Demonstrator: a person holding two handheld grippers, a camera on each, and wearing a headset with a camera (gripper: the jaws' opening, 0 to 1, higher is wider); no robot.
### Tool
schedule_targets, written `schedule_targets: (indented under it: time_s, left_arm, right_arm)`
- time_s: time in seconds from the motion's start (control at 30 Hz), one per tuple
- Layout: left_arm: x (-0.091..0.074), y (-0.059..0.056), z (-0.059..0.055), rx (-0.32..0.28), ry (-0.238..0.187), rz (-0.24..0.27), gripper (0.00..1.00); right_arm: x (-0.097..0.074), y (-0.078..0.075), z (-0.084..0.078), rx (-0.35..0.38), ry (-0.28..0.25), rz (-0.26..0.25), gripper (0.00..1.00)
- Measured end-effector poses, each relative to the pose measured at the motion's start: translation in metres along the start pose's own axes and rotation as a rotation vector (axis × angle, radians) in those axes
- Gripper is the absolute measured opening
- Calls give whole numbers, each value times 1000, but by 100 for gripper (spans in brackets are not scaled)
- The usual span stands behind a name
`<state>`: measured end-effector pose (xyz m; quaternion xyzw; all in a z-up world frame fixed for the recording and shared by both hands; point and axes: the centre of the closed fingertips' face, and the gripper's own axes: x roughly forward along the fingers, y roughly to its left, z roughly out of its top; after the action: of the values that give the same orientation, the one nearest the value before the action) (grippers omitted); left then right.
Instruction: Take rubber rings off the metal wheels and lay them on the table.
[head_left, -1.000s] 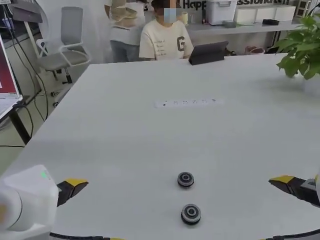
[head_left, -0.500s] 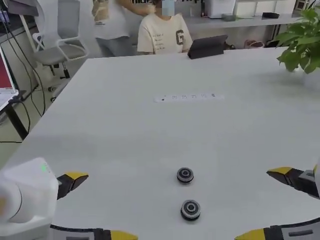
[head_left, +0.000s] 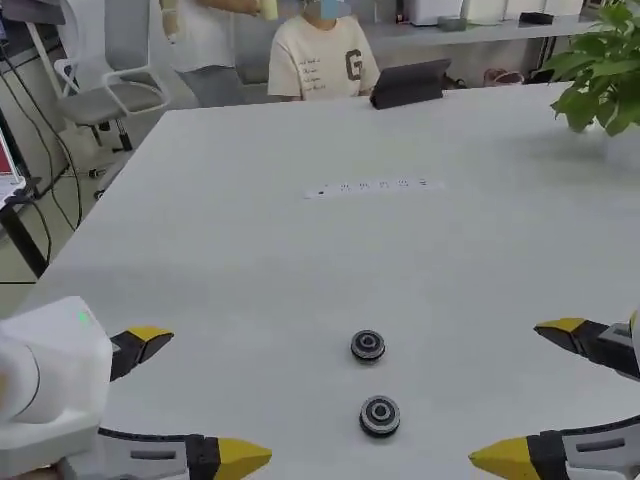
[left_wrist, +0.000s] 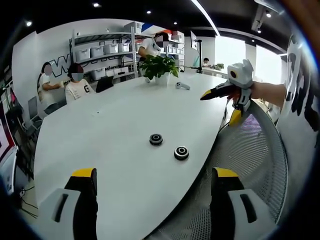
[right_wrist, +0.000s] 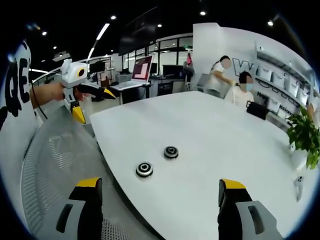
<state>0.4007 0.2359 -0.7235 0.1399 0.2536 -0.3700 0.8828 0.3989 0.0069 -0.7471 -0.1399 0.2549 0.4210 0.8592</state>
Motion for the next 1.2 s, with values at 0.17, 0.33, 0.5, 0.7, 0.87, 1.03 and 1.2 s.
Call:
schedule_targets:
  time_s: [0.17,0.33,0.5,0.7,0.87,1.03,1.2]
  left_arm:
    - [1,4,1,4,-3,0,93]
    - [2,5,1,8,-1,0,93]
    - [2,6,2,16,0,-1,92]
    - [5,7,9,37,-4,-8,90]
    - [8,6,14,51,-15,-18,89]
    - [12,4,18,70,-18,-29,88]
    - [16,4,21,86,-20,-40,87]
  right_arm:
    - [0,-5,1,0,-3,-8,96]
    - [-1,-7,3,-3,-5,-11,96]
    - [1,-8,6,-12,-6,-8,95]
    - [5,-11,12,-33,-15,3,93]
    - [8,-11,18,-50,-29,13,91]
    - [10,-12,24,-50,-49,24,91]
    - [12,-13,26,-60,-48,26,90]
